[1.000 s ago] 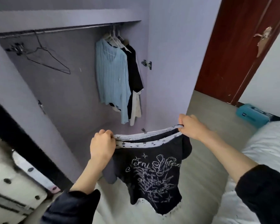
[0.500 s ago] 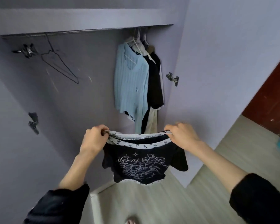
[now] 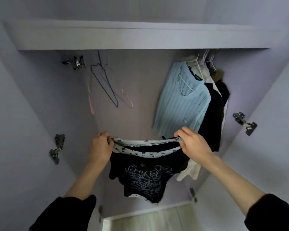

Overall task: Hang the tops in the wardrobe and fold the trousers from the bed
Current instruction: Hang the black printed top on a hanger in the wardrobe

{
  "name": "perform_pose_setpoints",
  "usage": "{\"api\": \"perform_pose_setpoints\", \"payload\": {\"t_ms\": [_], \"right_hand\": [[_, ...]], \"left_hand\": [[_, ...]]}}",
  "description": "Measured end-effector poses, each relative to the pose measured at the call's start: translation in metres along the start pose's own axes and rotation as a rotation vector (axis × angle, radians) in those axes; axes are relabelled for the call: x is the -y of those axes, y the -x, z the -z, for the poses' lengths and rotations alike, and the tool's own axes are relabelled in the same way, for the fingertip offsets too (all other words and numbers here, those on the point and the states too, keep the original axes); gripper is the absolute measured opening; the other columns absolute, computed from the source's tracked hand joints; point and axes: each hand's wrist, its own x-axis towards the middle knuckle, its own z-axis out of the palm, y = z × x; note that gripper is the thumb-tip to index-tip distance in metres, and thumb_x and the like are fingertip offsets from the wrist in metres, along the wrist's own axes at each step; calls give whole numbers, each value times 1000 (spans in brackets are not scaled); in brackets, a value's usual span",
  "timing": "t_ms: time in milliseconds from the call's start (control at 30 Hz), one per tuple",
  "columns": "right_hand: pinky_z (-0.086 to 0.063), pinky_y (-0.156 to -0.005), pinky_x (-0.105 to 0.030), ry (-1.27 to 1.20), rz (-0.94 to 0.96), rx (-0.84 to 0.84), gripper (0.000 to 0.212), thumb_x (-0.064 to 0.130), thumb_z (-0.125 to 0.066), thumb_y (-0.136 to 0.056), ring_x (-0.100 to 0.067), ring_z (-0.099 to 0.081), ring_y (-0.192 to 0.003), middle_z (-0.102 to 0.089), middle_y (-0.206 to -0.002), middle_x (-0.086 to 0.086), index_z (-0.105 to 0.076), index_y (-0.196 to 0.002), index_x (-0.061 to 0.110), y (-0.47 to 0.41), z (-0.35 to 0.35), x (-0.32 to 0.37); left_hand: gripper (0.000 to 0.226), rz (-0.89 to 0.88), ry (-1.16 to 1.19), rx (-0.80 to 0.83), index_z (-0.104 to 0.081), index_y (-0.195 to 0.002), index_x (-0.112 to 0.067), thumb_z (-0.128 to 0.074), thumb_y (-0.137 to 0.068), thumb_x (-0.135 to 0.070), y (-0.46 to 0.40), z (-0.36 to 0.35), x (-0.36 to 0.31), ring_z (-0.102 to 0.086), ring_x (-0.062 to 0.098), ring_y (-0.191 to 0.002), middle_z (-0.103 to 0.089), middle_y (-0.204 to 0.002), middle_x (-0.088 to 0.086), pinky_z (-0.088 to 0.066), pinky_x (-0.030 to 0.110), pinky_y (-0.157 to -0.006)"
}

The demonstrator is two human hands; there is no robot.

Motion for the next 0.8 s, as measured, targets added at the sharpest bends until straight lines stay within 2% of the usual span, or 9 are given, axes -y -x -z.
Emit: {"api": "perform_pose_setpoints", "payload": {"t_ms": [133,233,300,400,533,633,700,767,800], "right_hand": [[-44,-77,-30,-95,-16,69,24,2,-52,-85,-25,-57,-100,-59,-106,-7,-61,-106,8,-50,-26,-18],[-44,-79,-31,-209,-88,159,22,4,-53,-85,-26,-60,-98,-66,-102,-6,-63,-102,12,-80,-37,-26],[-45,-80,-28,-274,-113,238,24,4,-55,-83,-22,-63,-96,-71,-99,-4,-67,-100,15,-99,-39,-30],[-46,-82,-21,-326,-81,323,20,8,-61,-84,-14,-65,-93,-72,-99,0,-70,-101,16,-126,-43,-38],[-47,-81,-23,-320,-64,393,13,17,-65,-85,-13,-64,-89,-71,-96,1,-70,-98,16,-147,-47,-52],[-41,-72,-19,-302,-46,452,13,20,-67,-84,-9,-58,-81,-66,-86,2,-71,-96,15,-159,-49,-59],[-40,-72,-19,-362,-54,494,14,19,-68,-85,-10,-58,-83,-63,-84,4,-70,-97,13,-167,-51,-58],[-41,-77,-19,-489,-56,529,18,18,-66,-86,-10,-58,-89,-63,-91,5,-68,-102,11,-178,-53,-49],[-42,-80,-21,-557,-51,522,19,19,-63,-88,-11,-57,-91,-62,-94,4,-67,-105,11,-186,-53,-42]], "left_hand": [[11,237,308,4,-69,-88,4,-58,-85,3,-26,-6,10,-62,28,-83,-68,-87,18,-42,30,-70],[14,648,943,157,-60,-81,-4,-52,-89,5,-35,-3,-1,-58,21,-76,-61,-81,8,-48,28,-82],[12,754,1139,219,-59,-94,-1,-49,-91,4,-42,1,-8,-55,16,-75,-59,-91,9,-49,25,-82],[29,739,1093,152,-55,-120,6,-50,-91,2,-54,8,-14,-57,22,-90,-58,-108,14,-46,30,-87],[33,694,953,127,-55,-123,7,-53,-92,-4,-66,7,-25,-58,28,-102,-59,-119,19,-50,36,-87],[25,626,805,93,-63,-110,5,-59,-88,-9,-72,5,-34,-61,31,-103,-65,-110,20,-48,42,-96],[10,574,761,94,-68,-87,-1,-61,-87,-9,-71,10,-41,-64,27,-90,-69,-90,15,-53,36,-83],[16,508,697,95,-63,-70,-8,-61,-86,-8,-71,15,-45,-61,22,-77,-64,-73,8,-49,26,-63],[18,474,673,94,-62,-68,-11,-61,-86,-8,-72,17,-48,-58,19,-75,-62,-70,6,-45,23,-58]]}}
